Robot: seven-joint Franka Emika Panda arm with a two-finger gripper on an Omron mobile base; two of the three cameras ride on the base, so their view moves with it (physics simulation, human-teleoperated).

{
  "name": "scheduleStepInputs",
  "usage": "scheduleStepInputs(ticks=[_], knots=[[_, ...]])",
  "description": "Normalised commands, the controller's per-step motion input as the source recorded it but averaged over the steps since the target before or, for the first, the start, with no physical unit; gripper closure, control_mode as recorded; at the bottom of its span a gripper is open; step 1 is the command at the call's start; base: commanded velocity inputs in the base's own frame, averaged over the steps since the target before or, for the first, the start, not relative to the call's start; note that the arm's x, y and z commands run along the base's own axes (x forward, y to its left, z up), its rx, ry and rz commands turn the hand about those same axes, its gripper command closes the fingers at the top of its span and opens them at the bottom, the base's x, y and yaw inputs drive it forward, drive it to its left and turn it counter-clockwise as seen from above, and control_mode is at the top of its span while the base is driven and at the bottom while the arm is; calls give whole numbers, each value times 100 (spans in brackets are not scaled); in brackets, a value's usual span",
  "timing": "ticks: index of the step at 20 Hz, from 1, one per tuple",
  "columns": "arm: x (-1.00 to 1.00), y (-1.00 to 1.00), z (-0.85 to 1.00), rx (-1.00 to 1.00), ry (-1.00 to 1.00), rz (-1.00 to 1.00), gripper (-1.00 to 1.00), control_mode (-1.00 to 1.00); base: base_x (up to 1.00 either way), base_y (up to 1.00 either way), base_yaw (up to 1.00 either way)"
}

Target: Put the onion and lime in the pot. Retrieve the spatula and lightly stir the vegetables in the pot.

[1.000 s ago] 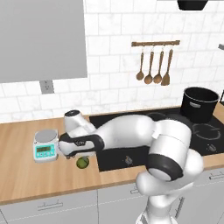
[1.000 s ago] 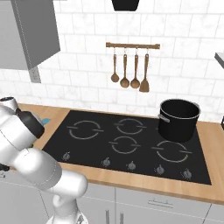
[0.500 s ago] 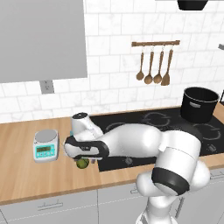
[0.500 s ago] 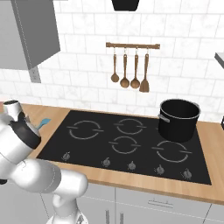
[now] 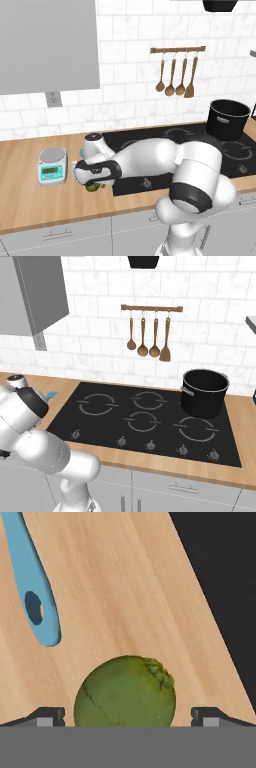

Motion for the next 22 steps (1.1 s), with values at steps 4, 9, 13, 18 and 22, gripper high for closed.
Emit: scheduleStepInputs(ticks=[4, 9, 13, 18, 22], knots=[[12, 26, -15, 2, -1, -5, -100, -100, 0, 0, 0], [1, 6, -25, 0, -4, -9, 100, -100, 0, 0, 0], [-21, -14, 41, 0, -13, -11, 100, -100, 0, 0, 0], [-31, -76, 100, 0, -13, -4, 100, -100, 0, 0, 0], [-6, -99, 100, 0, 0, 0, 100, -100, 0, 0, 0]])
